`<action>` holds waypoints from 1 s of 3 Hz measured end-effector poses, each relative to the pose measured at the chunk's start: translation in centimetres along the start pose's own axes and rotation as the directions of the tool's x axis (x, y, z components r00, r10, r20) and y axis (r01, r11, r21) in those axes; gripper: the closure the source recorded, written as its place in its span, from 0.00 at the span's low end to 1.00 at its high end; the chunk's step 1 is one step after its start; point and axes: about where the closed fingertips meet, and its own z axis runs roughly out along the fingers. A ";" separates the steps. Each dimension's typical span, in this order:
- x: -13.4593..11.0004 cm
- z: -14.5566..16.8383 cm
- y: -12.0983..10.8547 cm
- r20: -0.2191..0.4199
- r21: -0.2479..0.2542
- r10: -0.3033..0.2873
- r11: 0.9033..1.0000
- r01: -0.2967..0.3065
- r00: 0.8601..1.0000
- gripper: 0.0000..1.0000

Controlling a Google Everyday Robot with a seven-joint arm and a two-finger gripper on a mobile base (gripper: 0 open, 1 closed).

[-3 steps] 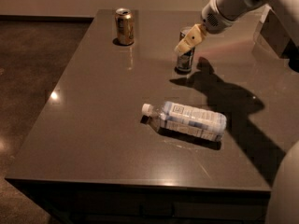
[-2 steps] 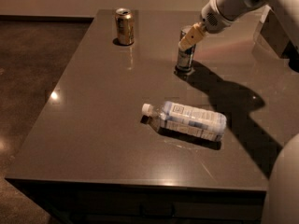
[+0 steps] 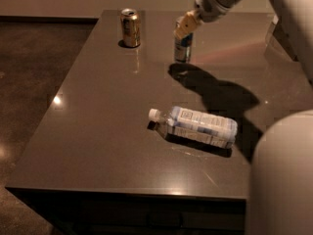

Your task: Move redbull can near orange can

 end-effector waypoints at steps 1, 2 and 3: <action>-3.8 1.0 0.7 0.018 -0.002 -0.015 1.000 0.015 1.000 1.00; -7.4 2.2 1.1 0.034 0.016 -0.017 1.000 0.017 0.999 1.00; -9.9 3.3 1.6 0.049 0.034 -0.007 0.999 0.006 0.999 1.00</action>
Offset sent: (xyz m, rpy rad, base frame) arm 0.0725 0.0920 0.0645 0.0154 -0.0775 -0.0202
